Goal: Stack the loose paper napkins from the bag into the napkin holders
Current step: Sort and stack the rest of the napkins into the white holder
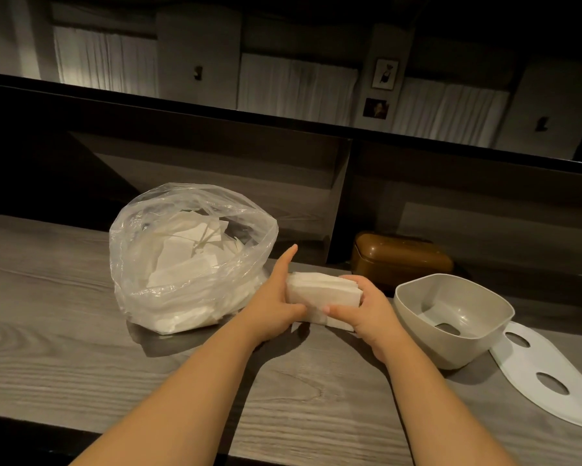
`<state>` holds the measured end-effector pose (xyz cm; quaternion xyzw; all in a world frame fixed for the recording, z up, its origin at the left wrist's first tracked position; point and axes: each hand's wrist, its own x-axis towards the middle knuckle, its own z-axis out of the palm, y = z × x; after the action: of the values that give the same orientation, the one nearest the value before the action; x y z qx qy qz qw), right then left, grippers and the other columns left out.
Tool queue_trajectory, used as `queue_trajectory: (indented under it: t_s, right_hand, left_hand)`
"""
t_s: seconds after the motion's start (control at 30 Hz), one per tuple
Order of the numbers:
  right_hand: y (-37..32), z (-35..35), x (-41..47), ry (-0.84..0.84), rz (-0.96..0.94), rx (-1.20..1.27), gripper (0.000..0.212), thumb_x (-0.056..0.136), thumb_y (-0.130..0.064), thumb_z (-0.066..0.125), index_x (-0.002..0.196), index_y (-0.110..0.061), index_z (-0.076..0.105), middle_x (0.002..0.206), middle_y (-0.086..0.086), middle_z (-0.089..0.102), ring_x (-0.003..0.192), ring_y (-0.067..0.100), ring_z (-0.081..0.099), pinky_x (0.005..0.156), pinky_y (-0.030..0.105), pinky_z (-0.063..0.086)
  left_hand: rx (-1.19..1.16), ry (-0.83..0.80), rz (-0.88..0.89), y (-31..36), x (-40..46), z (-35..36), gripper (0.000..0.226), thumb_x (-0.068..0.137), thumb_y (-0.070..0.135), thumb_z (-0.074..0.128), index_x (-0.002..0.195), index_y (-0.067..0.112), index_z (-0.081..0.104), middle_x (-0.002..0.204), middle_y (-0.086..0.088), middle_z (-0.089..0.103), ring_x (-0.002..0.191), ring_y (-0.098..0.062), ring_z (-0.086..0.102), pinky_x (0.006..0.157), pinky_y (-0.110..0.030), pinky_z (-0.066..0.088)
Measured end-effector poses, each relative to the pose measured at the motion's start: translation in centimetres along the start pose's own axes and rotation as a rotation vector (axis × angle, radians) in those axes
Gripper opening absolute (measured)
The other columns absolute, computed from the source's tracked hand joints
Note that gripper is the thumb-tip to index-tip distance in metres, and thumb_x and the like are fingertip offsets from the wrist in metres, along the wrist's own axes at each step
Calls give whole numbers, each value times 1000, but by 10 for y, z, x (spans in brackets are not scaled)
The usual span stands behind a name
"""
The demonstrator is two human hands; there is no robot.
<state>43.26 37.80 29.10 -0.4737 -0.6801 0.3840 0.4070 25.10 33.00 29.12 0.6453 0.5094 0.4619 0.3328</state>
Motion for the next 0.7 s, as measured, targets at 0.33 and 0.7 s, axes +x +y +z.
queue_trajectory:
  t_s: [0.33, 0.7]
  right_hand:
    - [-4, 1, 1, -127, 1, 65, 83, 73, -11, 84, 136, -35, 36, 122, -10, 47, 110, 14, 51, 85, 24, 54]
    - [-3, 0, 4, 45, -7, 28, 45, 82, -10, 76, 117, -27, 53, 109, -7, 59, 100, 14, 58, 78, 29, 57]
  left_hand:
    - [-7, -156, 5, 0, 2, -3, 111, 85, 14, 75, 151, 49, -7, 129, 12, 37, 107, -5, 53, 83, -11, 51]
    - [-10, 124, -19, -8, 8, -4, 86, 85, 16, 75, 149, 38, 21, 134, 1, 45, 108, -16, 58, 66, -16, 56]
